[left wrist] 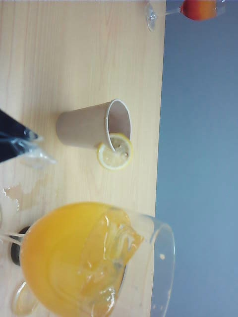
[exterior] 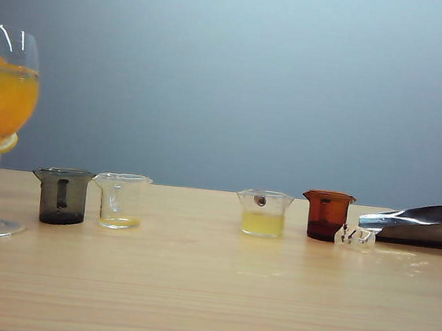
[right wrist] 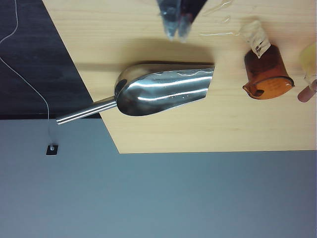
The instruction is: Pick up the third measuring cup from the left, pour the pineapple juice inside into the goblet, and finally put the measuring cup back in its original place.
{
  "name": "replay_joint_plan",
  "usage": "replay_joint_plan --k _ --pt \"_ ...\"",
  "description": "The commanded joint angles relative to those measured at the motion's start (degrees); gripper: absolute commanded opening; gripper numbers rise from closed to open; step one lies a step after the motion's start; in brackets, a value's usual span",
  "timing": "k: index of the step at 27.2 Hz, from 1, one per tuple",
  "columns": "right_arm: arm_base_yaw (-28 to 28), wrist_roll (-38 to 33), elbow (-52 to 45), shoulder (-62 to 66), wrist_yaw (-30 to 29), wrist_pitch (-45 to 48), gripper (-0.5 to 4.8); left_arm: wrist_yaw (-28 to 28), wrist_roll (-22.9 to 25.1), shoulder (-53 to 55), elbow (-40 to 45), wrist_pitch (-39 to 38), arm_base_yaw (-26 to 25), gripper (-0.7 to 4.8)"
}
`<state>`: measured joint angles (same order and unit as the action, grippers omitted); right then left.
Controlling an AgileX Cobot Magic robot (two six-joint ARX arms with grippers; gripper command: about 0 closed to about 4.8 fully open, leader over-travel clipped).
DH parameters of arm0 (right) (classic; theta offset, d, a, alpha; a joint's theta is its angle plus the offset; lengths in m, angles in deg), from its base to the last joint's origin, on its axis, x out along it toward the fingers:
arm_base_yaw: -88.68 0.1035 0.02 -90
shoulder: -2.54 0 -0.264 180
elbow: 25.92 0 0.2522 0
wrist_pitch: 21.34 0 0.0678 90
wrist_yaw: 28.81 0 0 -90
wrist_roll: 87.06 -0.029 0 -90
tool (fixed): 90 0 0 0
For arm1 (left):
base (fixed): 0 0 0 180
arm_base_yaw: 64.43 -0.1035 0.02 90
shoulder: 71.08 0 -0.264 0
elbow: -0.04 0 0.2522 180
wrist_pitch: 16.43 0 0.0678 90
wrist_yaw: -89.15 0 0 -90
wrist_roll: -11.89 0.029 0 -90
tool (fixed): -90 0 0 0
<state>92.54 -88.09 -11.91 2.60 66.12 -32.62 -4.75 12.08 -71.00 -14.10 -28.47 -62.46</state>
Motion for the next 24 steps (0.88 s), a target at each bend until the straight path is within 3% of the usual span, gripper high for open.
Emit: replay_joint_plan --k 1,7,14,19,24 --pt "0.0 -0.2 -0.2 0.0 -0.2 0.8 -0.01 0.1 -0.2 0.0 -0.2 0.9 0.0 -0.06" --pt "0.0 -0.3 0.1 0.0 -0.2 1.0 -0.01 0.0 -0.8 0.0 -0.2 1.0 0.0 -0.06" --pt "0.0 -0.3 9.0 0.1 -1.0 -0.7 -0.01 0.2 -11.2 0.0 -8.0 -3.2 0.0 -0.06" --pt "0.0 -0.3 15.0 2.1 -0.6 -1.4 -0.02 0.0 -11.1 1.7 -16.2 -10.9 0.0 -0.06" --pt "0.1 -0.3 21.0 8.4 -0.6 -0.3 -0.02 0.1 -11.2 8.0 -23.2 -12.0 0.0 -0.06"
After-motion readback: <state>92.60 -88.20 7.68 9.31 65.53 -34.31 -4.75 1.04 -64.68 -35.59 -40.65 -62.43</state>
